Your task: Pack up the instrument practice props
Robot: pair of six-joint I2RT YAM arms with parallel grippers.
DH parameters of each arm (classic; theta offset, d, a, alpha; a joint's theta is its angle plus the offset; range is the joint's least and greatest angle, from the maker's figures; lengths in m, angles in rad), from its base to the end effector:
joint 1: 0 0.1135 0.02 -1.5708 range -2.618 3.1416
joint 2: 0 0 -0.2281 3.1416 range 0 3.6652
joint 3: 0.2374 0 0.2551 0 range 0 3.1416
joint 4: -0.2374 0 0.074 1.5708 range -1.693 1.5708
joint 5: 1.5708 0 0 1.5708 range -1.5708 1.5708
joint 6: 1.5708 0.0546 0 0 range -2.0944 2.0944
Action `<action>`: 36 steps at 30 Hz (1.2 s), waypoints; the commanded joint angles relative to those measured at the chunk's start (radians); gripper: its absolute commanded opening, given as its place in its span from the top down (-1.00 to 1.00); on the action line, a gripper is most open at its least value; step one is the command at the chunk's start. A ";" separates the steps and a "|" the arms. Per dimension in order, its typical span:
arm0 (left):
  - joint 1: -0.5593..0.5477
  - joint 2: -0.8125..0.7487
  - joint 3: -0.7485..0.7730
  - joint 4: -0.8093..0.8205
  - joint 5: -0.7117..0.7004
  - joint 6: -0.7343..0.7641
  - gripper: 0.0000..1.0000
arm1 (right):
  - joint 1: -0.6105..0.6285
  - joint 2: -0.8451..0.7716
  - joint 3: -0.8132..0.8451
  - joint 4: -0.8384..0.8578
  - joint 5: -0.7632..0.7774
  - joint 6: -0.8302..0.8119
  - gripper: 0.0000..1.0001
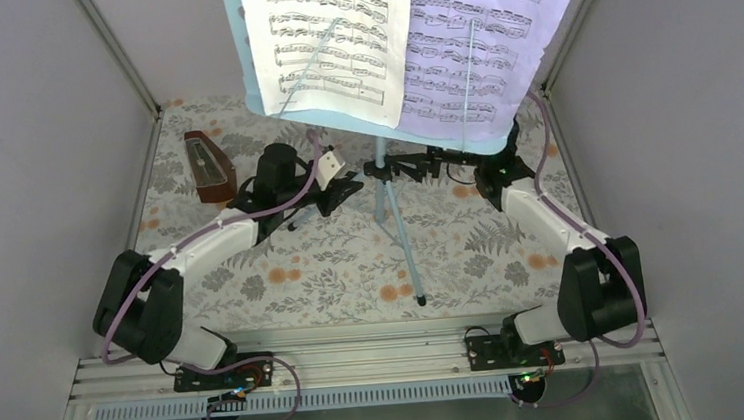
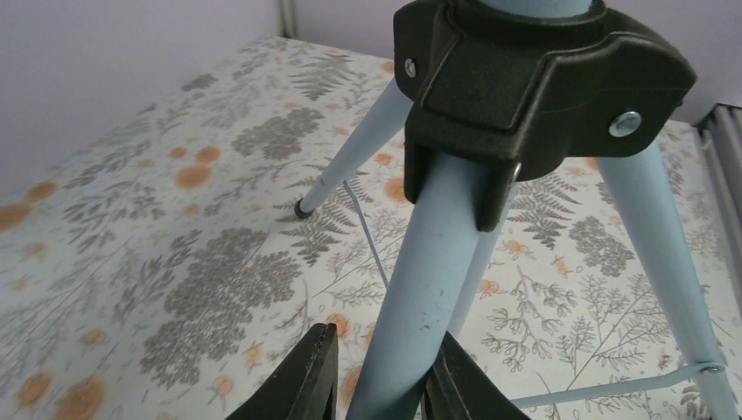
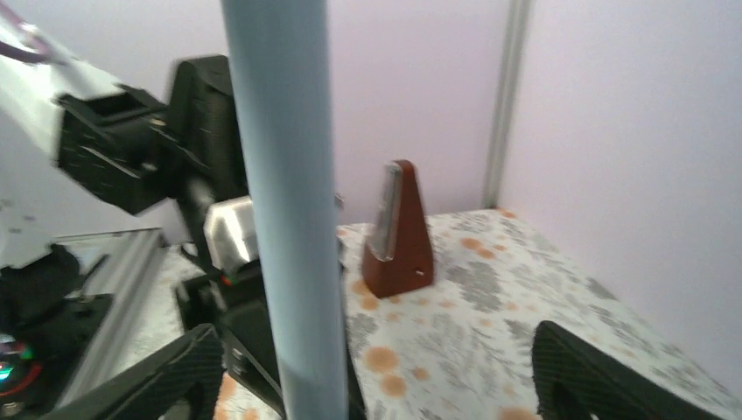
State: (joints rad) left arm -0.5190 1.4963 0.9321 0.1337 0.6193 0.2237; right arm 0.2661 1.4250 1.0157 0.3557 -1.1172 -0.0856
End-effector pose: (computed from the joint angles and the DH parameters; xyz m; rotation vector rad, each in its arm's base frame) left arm 0.2902 -0.2023 0.2096 1.0882 1.6840 -0.8069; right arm 0.3113 0.1357 0.2903 -1.1063 1.2854 1.0329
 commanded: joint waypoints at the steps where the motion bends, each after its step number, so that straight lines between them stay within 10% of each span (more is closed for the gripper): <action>1: 0.008 -0.080 -0.087 0.076 -0.199 -0.133 0.95 | -0.043 -0.082 -0.117 0.149 0.180 0.102 -0.75; 18: 0.010 -0.099 -0.171 0.237 -0.399 -0.357 0.94 | 0.054 -0.361 -0.464 0.074 0.620 0.264 -0.92; 26: 0.034 -0.183 -0.161 0.182 -0.432 -0.366 -0.25 | 0.053 -0.463 -0.456 -0.022 0.733 0.316 -0.93; 36: 0.250 -0.544 -0.226 -0.130 -0.526 -0.472 -0.63 | 0.051 -0.547 -0.299 -0.159 0.626 0.422 -1.00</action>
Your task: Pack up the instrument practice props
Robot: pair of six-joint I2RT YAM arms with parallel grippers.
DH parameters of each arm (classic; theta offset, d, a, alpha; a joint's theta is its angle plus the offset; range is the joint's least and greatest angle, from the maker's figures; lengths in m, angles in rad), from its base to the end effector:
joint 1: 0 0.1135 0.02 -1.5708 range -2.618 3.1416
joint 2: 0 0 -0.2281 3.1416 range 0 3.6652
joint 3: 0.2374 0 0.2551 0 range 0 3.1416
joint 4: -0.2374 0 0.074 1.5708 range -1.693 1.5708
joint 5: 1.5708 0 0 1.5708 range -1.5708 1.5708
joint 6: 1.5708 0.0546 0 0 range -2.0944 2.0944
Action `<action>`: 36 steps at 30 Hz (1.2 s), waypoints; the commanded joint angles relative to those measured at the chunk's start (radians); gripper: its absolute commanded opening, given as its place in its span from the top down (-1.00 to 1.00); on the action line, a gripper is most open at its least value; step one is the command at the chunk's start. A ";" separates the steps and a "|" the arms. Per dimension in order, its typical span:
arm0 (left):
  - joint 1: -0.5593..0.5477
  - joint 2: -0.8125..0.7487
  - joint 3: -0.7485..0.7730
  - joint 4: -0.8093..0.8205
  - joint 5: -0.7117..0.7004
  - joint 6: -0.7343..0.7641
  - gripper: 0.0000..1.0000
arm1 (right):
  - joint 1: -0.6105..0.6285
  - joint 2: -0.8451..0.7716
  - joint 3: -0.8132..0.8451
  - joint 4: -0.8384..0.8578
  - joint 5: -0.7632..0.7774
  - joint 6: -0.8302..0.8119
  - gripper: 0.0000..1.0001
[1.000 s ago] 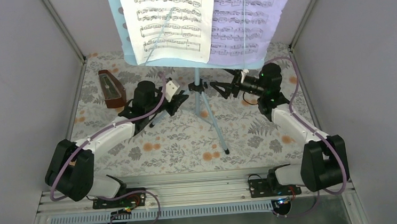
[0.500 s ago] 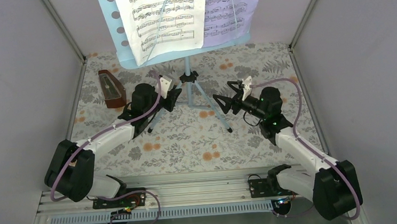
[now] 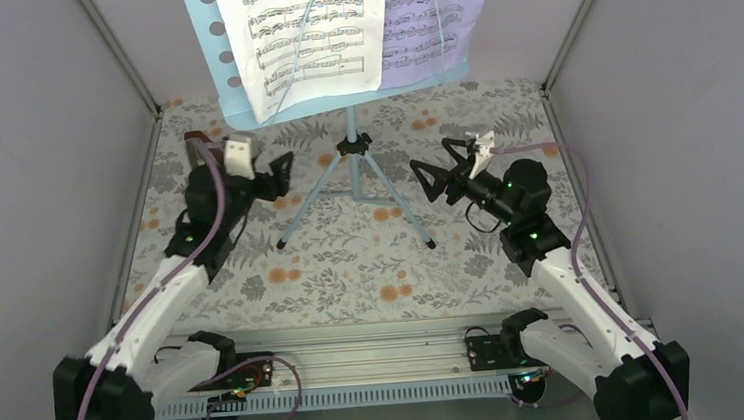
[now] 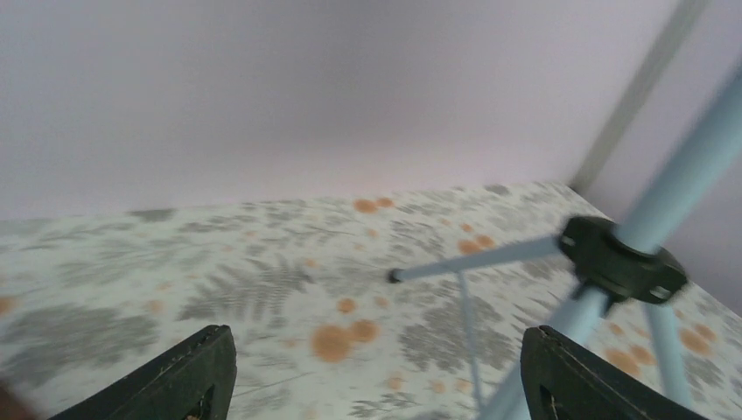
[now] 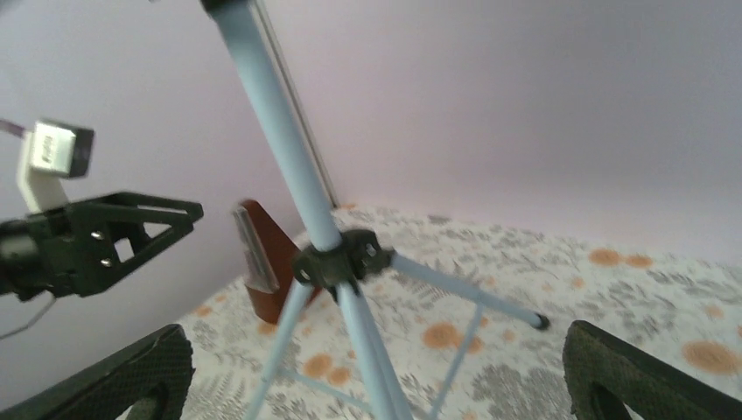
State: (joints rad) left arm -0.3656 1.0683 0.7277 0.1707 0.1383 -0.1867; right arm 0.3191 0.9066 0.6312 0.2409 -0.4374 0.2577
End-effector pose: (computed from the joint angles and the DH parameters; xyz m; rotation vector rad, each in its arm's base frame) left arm 0.2683 -0.1108 0.2655 0.2603 1.7488 -0.5234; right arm 0.2374 0.1028 0.2792 -0.3983 1.6122 0.7921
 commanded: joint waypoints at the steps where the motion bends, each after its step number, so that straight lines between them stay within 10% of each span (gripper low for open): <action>1: 0.131 -0.154 -0.011 -0.213 -0.030 -0.061 -0.65 | -0.003 -0.024 0.107 -0.046 -0.087 0.094 -1.00; 9: 0.387 -0.270 0.189 -0.467 0.320 -0.067 -0.63 | 0.009 0.009 0.291 -0.199 -0.217 0.153 -0.91; 21: 0.409 -0.204 0.653 -0.595 0.850 -0.225 -0.29 | 0.247 0.127 0.514 -0.180 -0.218 0.219 -0.68; 36: 0.406 -0.045 0.863 -0.598 0.875 -0.294 0.03 | 0.343 0.377 0.850 -0.147 -0.223 0.358 -0.45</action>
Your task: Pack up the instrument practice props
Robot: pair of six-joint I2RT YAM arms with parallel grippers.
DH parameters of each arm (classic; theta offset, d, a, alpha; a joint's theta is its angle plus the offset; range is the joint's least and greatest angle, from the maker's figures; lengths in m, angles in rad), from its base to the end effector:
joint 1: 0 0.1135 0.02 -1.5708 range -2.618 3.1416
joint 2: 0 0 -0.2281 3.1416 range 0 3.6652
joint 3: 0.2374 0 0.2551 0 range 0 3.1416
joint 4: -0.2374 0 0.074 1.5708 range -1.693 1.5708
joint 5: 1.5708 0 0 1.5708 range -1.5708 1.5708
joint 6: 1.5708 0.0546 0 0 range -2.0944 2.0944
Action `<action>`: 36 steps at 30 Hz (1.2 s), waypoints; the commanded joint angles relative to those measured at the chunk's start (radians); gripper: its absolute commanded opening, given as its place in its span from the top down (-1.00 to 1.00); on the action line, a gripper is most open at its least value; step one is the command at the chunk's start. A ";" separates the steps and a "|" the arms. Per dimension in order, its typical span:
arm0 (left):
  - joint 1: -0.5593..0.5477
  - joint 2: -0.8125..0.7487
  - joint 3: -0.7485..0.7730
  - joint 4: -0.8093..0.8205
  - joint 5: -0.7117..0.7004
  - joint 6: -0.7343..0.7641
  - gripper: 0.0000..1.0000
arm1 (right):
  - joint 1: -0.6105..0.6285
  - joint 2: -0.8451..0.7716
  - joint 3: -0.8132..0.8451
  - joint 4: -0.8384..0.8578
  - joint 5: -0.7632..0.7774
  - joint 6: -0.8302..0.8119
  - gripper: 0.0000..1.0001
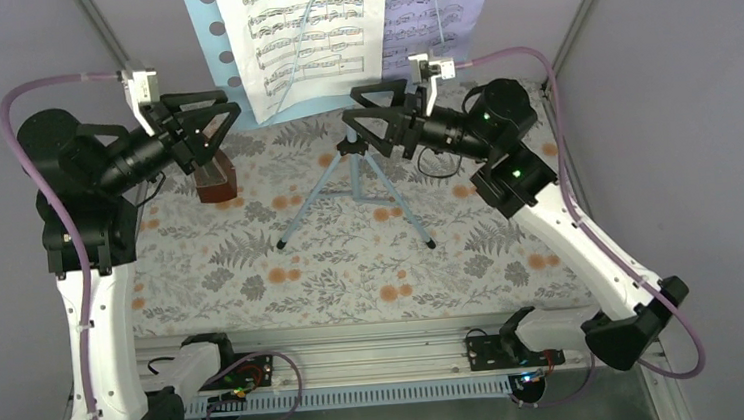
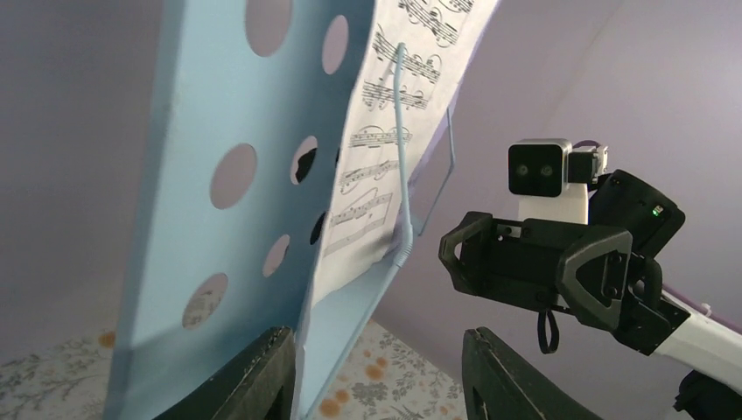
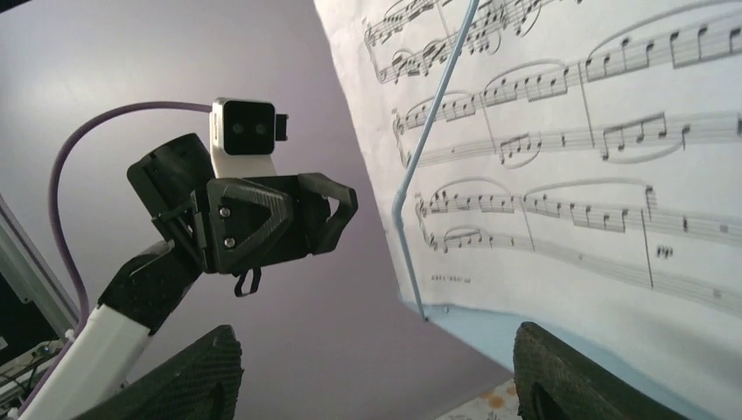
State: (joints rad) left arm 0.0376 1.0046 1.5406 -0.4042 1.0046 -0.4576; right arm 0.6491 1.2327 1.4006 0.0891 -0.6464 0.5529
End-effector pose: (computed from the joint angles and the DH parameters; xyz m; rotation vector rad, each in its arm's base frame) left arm 0.1842 -0.0392 0.4978 0.4900 1.5173 -1.0472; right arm 0.2131 0.2030 0.4592 -0.6720 1.3638 1.4078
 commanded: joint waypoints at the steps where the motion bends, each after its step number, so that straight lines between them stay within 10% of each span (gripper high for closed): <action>1: 0.001 0.029 0.055 -0.033 -0.001 -0.016 0.05 | 0.016 0.068 0.102 0.003 -0.016 0.069 -0.44; 36: -0.222 0.211 0.183 -0.161 -0.226 0.138 0.71 | 0.082 0.373 0.453 0.100 0.054 0.187 0.07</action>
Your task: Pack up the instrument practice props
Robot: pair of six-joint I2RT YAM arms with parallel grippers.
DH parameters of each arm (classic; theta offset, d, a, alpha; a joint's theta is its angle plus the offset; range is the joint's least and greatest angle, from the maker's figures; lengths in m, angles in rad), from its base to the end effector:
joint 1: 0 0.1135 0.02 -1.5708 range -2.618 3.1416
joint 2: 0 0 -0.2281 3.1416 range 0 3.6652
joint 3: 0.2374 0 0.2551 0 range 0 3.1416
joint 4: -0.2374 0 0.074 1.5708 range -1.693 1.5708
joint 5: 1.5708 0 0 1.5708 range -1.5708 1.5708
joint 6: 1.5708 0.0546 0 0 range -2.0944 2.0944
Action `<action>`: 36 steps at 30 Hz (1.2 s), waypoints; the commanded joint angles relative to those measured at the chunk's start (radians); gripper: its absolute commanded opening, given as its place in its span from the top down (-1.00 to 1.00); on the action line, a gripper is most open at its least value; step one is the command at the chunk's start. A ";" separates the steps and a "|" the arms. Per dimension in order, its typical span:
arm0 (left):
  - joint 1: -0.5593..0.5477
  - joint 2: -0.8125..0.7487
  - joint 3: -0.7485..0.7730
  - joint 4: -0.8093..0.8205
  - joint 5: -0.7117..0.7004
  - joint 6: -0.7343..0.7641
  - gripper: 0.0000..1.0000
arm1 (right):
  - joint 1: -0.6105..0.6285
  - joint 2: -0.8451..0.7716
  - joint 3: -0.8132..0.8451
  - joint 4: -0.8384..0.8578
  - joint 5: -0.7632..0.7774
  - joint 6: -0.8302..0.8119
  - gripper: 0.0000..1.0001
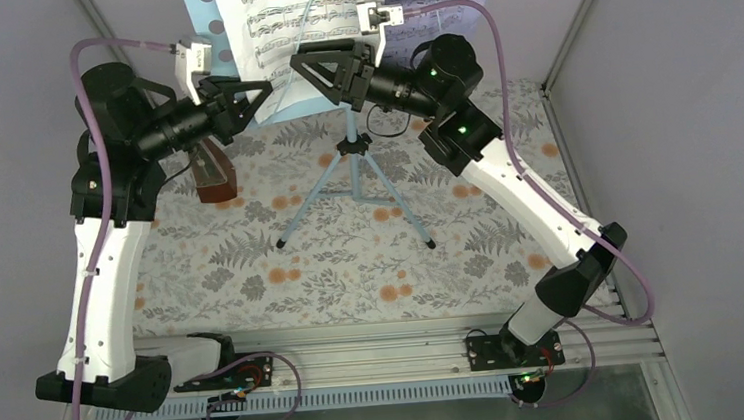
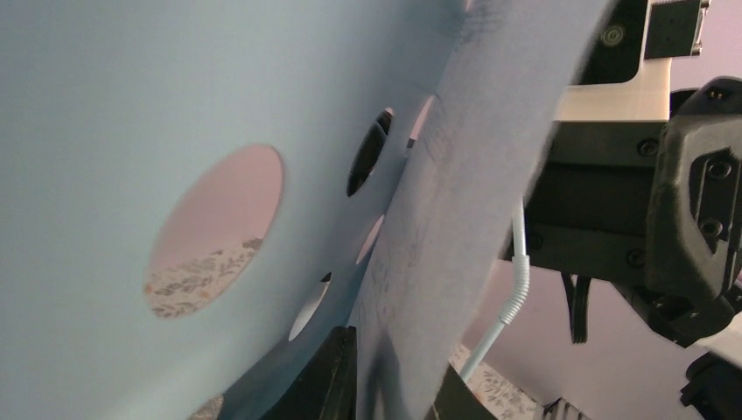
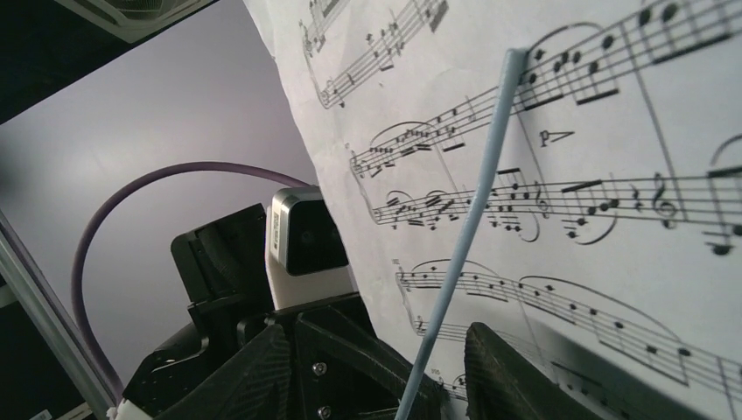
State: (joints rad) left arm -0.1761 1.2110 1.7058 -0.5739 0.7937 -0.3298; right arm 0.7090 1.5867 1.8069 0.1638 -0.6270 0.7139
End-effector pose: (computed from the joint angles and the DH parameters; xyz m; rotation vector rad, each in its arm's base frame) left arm 0.2308 -0.0806 0.4887 0.4991 1.6570 -1.0279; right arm 0.2540 0.2601 0.4986 -0.6193 1.2966 1.5717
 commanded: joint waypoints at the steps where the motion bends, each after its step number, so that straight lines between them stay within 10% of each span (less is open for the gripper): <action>1: -0.010 0.003 0.018 0.005 -0.023 0.014 0.79 | 0.023 0.023 0.051 0.028 0.048 0.029 0.11; 10: -0.010 -0.003 0.005 -0.010 -0.035 0.026 0.95 | 0.027 0.034 0.053 0.070 0.124 0.036 0.34; 18: -0.011 -0.005 0.003 -0.010 -0.021 0.034 0.95 | 0.028 0.068 0.105 0.037 0.127 -0.003 0.93; 30: -0.008 -0.029 0.014 0.000 -0.112 0.021 0.95 | 0.028 0.042 0.024 0.123 0.135 -0.016 0.93; 36: -0.008 -0.019 0.000 0.002 -0.085 0.018 0.95 | 0.028 0.068 0.050 0.096 0.153 0.008 0.40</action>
State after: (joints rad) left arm -0.1864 1.1950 1.7035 -0.5781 0.6991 -0.3023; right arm 0.7269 1.6402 1.8278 0.2649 -0.4999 0.7128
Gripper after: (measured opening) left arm 0.025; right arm 0.265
